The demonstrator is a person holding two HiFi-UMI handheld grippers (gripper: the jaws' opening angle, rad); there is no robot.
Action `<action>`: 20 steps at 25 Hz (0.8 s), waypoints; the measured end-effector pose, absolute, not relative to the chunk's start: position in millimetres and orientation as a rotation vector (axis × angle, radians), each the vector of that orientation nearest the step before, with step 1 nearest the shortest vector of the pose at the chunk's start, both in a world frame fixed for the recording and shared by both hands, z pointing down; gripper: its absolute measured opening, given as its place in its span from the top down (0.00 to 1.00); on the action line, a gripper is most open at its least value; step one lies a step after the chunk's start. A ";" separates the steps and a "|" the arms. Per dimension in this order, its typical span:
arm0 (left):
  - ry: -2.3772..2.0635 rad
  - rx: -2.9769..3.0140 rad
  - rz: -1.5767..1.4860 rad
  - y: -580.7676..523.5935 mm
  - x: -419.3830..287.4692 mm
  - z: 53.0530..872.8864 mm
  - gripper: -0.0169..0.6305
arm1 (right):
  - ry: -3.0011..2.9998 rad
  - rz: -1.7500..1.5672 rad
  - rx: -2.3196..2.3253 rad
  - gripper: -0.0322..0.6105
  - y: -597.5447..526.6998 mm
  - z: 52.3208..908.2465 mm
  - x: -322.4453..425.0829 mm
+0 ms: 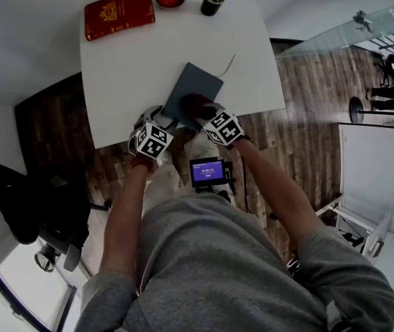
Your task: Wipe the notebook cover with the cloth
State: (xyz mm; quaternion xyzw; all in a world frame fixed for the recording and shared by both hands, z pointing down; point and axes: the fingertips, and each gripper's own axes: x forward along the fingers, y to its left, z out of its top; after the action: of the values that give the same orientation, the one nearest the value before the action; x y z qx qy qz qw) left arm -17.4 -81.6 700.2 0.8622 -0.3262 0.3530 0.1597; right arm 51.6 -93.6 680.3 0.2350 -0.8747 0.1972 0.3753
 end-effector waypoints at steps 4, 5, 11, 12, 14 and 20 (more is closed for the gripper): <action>-0.927 2.460 1.009 -81.6 -17.8 700.1 0.52 | -2.241 0.508 0.589 0.82 -89.3 679.7 48.4; -0.927 2.459 1.009 -81.7 -17.8 700.1 0.52 | -2.242 0.509 0.585 0.82 -88.1 679.8 47.6; -0.923 2.456 1.011 -81.5 -18.2 700.5 0.52 | -2.248 0.521 0.554 0.82 -77.1 679.7 40.7; -0.922 2.456 1.011 -81.5 -18.5 700.9 0.52 | -2.250 0.525 0.551 0.82 -75.4 679.5 39.6; -0.923 2.455 1.013 -81.7 -18.9 701.5 0.52 | -2.254 0.538 0.548 0.82 -72.4 679.4 37.5; -0.922 2.452 1.012 -80.4 -18.5 701.0 0.52 | -2.271 0.566 0.552 0.82 -60.0 678.2 31.9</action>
State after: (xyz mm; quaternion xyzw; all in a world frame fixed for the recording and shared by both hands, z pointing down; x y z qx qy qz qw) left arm -18.5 -80.4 701.0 0.8611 -0.3237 0.3554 0.1657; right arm 31.9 -60.0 678.2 0.2143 -0.8810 0.2196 0.3600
